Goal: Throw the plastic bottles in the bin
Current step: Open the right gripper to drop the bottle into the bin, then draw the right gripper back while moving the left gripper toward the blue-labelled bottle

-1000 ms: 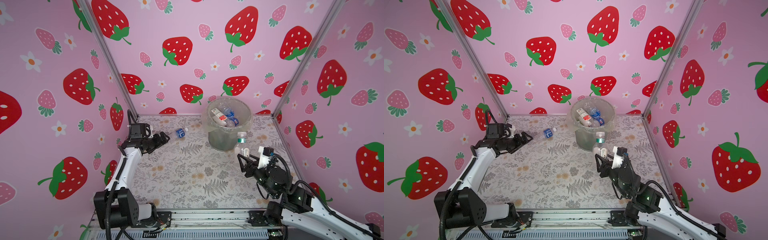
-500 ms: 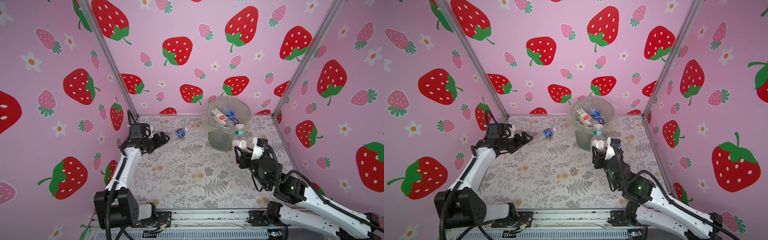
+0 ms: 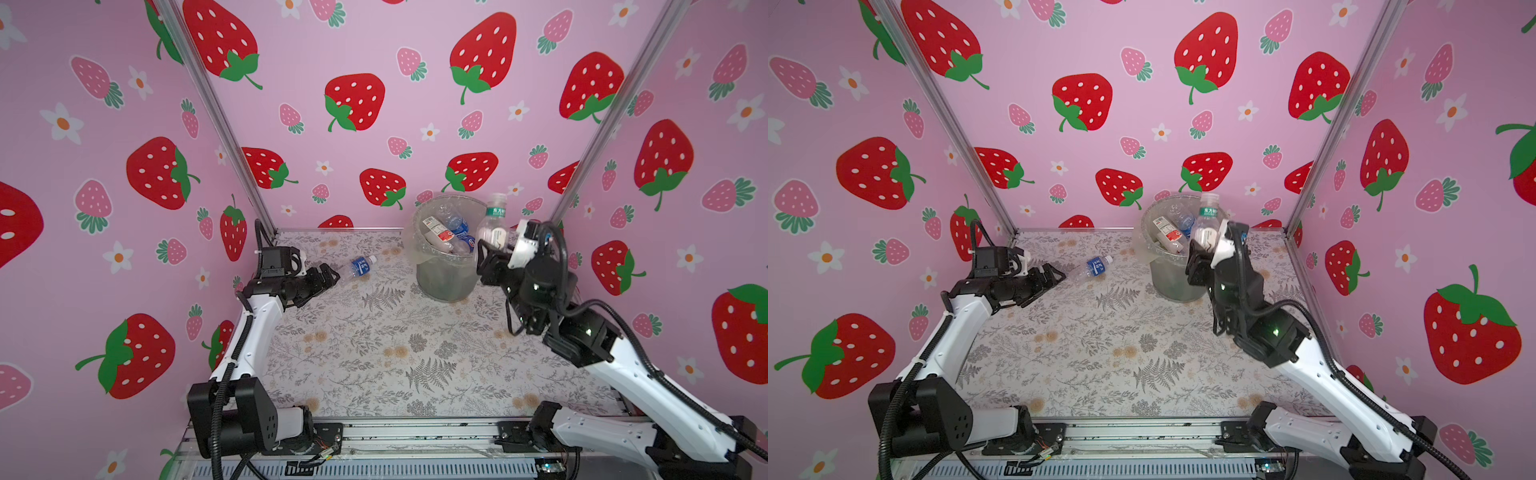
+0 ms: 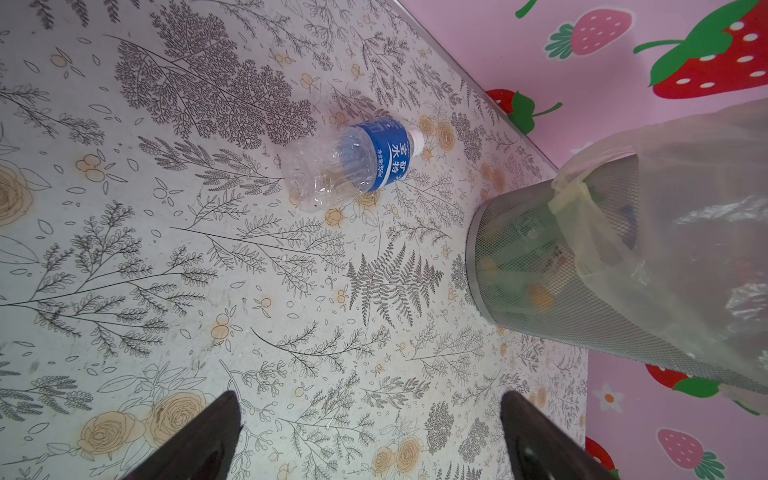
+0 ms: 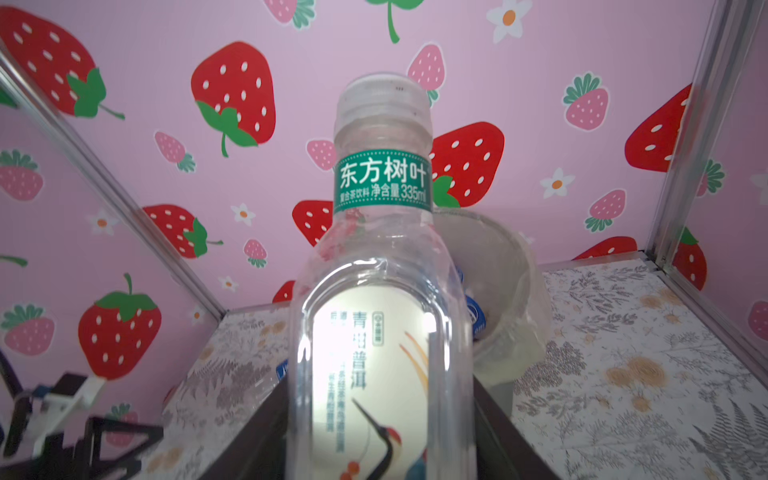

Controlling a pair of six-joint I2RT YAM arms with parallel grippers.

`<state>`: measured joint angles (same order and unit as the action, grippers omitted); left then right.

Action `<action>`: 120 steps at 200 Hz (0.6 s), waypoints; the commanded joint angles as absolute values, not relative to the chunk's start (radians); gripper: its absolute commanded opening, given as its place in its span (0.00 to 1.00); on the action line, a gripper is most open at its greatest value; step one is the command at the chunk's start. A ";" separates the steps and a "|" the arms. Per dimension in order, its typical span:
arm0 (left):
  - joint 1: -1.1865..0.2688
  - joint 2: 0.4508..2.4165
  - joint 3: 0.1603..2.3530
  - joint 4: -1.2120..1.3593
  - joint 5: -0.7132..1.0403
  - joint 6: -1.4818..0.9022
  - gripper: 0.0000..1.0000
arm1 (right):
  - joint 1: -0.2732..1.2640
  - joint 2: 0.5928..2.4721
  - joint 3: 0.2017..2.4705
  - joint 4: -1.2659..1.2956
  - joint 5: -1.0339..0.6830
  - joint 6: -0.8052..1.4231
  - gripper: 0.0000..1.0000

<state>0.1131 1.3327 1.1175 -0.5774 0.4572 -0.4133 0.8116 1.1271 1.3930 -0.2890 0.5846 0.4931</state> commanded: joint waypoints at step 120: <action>0.115 1.338 1.154 -0.594 0.484 -0.405 0.99 | 0.630 1.011 1.231 -0.351 0.194 0.521 0.99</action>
<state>0.1131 1.3327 1.1175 -0.5812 0.4644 -0.4129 0.6334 1.0729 1.2976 -0.3801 0.2176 0.5007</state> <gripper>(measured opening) 0.990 0.994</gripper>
